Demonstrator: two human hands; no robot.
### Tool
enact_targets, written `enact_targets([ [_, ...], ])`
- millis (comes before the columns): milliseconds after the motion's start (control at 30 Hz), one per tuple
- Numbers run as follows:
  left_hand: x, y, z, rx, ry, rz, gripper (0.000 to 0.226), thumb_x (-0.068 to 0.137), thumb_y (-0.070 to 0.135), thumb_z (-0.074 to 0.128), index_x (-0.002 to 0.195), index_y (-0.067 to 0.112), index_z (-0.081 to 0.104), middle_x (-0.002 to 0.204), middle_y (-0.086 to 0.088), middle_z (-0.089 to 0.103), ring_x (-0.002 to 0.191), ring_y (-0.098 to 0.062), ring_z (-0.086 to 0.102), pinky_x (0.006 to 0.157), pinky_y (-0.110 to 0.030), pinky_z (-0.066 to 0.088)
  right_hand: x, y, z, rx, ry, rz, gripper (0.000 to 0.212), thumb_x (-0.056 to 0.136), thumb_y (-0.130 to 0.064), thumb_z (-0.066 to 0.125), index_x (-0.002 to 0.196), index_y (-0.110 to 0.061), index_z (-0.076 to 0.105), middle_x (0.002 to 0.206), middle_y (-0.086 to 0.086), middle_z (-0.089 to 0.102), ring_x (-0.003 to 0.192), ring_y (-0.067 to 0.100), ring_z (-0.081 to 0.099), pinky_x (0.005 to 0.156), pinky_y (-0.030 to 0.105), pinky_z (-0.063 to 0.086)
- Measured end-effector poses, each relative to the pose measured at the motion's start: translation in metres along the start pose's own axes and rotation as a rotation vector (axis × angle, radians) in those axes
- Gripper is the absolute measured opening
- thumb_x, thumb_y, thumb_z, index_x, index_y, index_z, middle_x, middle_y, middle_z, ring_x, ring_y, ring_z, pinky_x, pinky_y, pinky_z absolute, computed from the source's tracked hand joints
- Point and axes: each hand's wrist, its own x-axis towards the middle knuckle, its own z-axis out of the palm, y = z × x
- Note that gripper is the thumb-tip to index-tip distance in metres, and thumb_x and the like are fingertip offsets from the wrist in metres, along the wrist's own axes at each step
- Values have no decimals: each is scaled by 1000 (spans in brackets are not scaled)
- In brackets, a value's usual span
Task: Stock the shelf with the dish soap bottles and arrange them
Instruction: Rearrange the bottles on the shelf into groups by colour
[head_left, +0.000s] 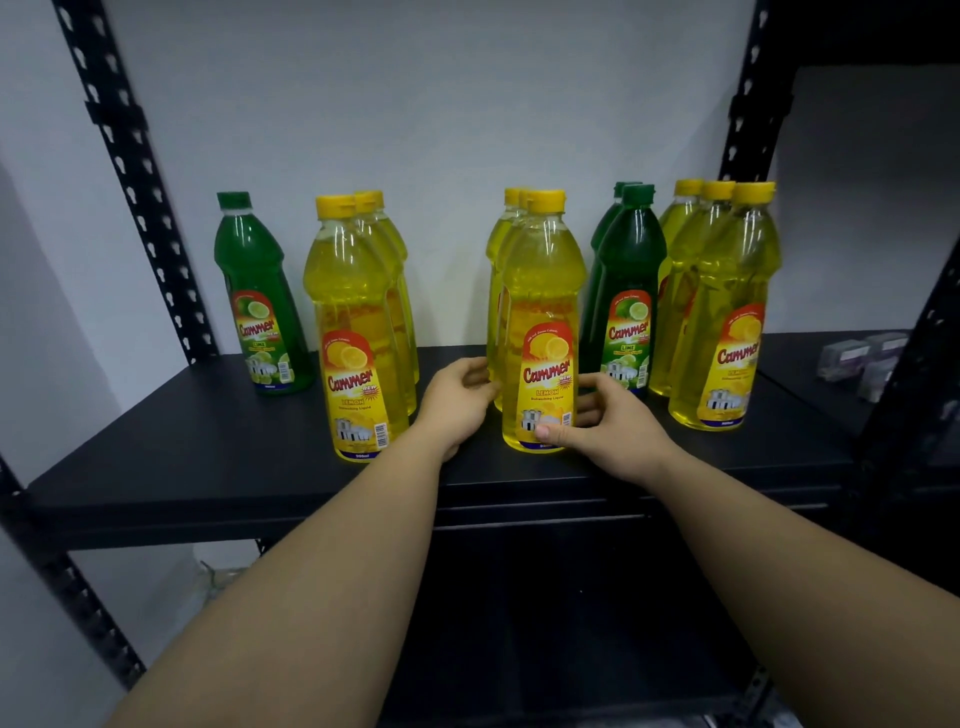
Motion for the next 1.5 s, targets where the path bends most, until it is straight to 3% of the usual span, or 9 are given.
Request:
enact_targets([
  [167,1,4,0,85,-106,5,71,91,16,82,154,17,49,143,-3,65,130,-19,62,109,-45,53,1,0,3,-73,-24,-7,93,56,-69,84,134,-32,49,113,-18,67,102,3,67,80,22,54],
  [333,6,5,-2,174,-174,46,64,94,20,78,152,18,50,141,-4,65,128,-20,62,102,-38,55,3,2,5,-70,-10,-22,82,60,-66,81,131,-34,53,110,-16,70,100,3,68,81,22,55],
  [567,1,3,2,219,-110,70,57,97,20,74,149,16,50,137,-3,65,124,-19,63,102,-38,56,3,5,4,-69,-12,-33,79,63,-64,80,131,-34,51,114,-14,69,103,5,67,87,28,57],
  [967,2,2,-1,194,-108,75,55,101,17,70,152,20,53,143,-1,65,125,-13,61,100,-32,52,0,-1,6,-104,-5,-24,77,63,-71,76,130,-46,47,101,-32,63,94,-11,62,73,13,46],
  [1167,0,4,-3,89,-47,-1,56,103,20,66,156,19,48,142,-3,65,130,-21,61,109,-47,53,3,-3,12,-125,1,-2,88,57,-79,75,134,-42,51,101,-30,63,95,-9,61,73,17,46],
  [1233,-5,5,-4,-35,79,-48,44,104,26,65,146,17,57,131,-3,69,121,-20,66,106,-48,55,3,-3,11,-136,-6,5,90,57,-80,74,134,-42,50,102,-28,63,96,-7,61,75,19,47],
  [1333,-15,6,-5,-121,179,-49,13,106,33,59,113,26,66,112,3,72,108,-15,69,97,-41,58,3,-2,9,-127,-19,23,91,55,-79,77,132,-38,51,106,-24,65,98,-4,62,78,21,49],
  [1400,-23,9,-6,-187,119,-40,11,105,35,59,107,28,67,107,5,75,106,-14,71,86,-33,58,4,-1,7,-92,-35,39,97,51,-78,82,132,-34,50,110,-19,66,101,1,64,82,24,53],
  [1500,-33,11,-10,-232,-30,-5,27,97,42,70,119,27,68,111,8,77,108,-11,72,83,-30,57,11,-2,0,58,-12,103,102,52,-73,83,138,-30,48,122,-10,64,112,10,63,91,34,55],
])
